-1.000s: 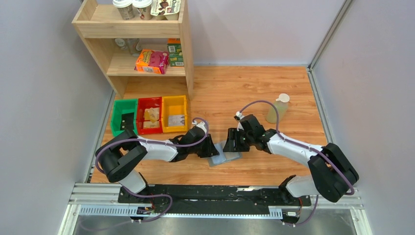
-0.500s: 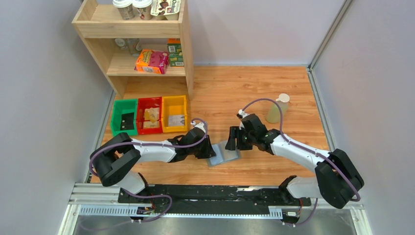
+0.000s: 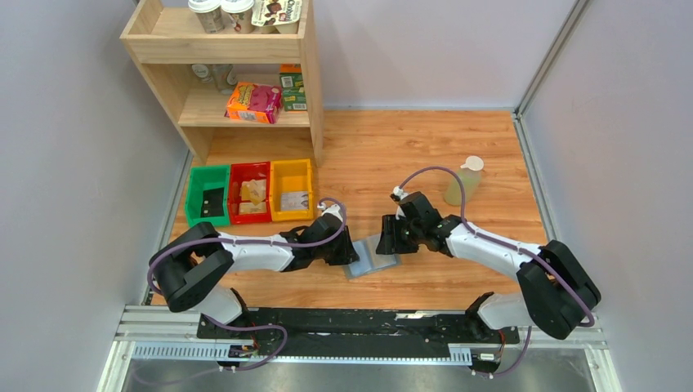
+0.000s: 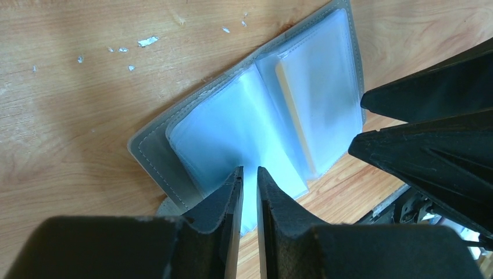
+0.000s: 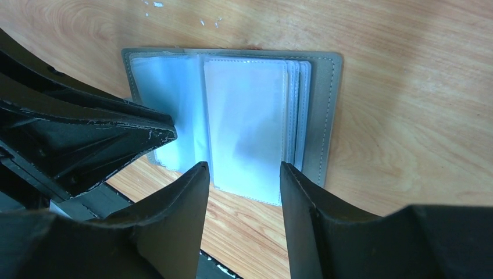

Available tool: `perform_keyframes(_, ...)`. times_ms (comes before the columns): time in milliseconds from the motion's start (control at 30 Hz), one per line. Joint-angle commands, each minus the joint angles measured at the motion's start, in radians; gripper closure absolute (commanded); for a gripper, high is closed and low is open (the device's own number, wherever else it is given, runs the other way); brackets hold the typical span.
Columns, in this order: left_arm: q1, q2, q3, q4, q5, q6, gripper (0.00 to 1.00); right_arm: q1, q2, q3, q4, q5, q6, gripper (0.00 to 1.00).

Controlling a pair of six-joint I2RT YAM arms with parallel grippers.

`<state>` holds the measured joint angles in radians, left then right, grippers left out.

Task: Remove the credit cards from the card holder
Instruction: Remove the credit card from the card holder.

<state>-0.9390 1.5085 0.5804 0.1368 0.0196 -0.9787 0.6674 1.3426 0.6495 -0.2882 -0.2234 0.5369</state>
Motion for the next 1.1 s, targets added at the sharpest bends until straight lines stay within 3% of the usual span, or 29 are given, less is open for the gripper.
perform_keyframes(0, -0.003, 0.039, -0.04, -0.059, -0.026, 0.0, 0.77, 0.008, -0.005, 0.015, 0.038, -0.017, -0.015, 0.5)
perform_keyframes(400, -0.004, 0.03, -0.048, -0.057, -0.026, -0.002, 0.78, 0.008, 0.009, 0.015, 0.021, 0.015, -0.026, 0.5)
perform_keyframes(1067, -0.006, 0.038, -0.06, -0.02, 0.008, -0.018, 0.78, 0.026, 0.017, 0.025, 0.061, -0.074, 0.0, 0.52)
